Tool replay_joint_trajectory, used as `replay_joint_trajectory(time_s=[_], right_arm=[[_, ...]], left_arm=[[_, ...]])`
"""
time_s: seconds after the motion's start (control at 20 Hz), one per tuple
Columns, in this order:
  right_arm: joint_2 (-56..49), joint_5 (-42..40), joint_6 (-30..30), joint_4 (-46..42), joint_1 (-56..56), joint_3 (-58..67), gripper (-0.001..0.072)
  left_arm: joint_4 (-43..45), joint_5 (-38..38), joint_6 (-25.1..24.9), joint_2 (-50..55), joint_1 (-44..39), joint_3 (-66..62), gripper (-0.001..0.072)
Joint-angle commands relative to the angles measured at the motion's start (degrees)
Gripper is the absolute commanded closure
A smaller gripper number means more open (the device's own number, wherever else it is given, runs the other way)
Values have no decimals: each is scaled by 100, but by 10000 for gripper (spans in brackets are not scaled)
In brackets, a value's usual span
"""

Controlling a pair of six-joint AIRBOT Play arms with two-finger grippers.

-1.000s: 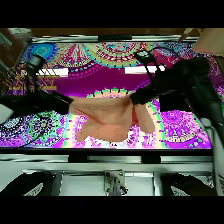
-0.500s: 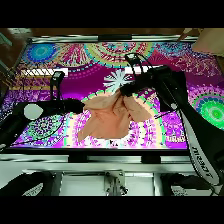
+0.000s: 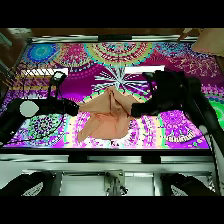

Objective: Fold the shirts.

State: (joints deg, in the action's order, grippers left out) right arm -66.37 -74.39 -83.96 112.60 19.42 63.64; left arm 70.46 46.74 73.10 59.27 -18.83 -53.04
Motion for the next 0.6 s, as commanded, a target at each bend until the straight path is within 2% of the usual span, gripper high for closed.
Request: replay_joint_trajectory(time_s=[0.0,0.15,0.35,0.55], right_arm=[[619,1425,605,1757,-24,-1943,81],[494,2282,1246,2004,361,-2896,82],[-63,3416,1419,2621,1360,-2942,81],[-490,3919,1449,3112,1615,-2942,81]], left_arm=[[44,98,-42,-2,22,-17,671],[46,116,-42,-2,22,-17,671],[46,144,-44,-2,22,-17,671],[50,238,-46,-2,22,-17,671]])
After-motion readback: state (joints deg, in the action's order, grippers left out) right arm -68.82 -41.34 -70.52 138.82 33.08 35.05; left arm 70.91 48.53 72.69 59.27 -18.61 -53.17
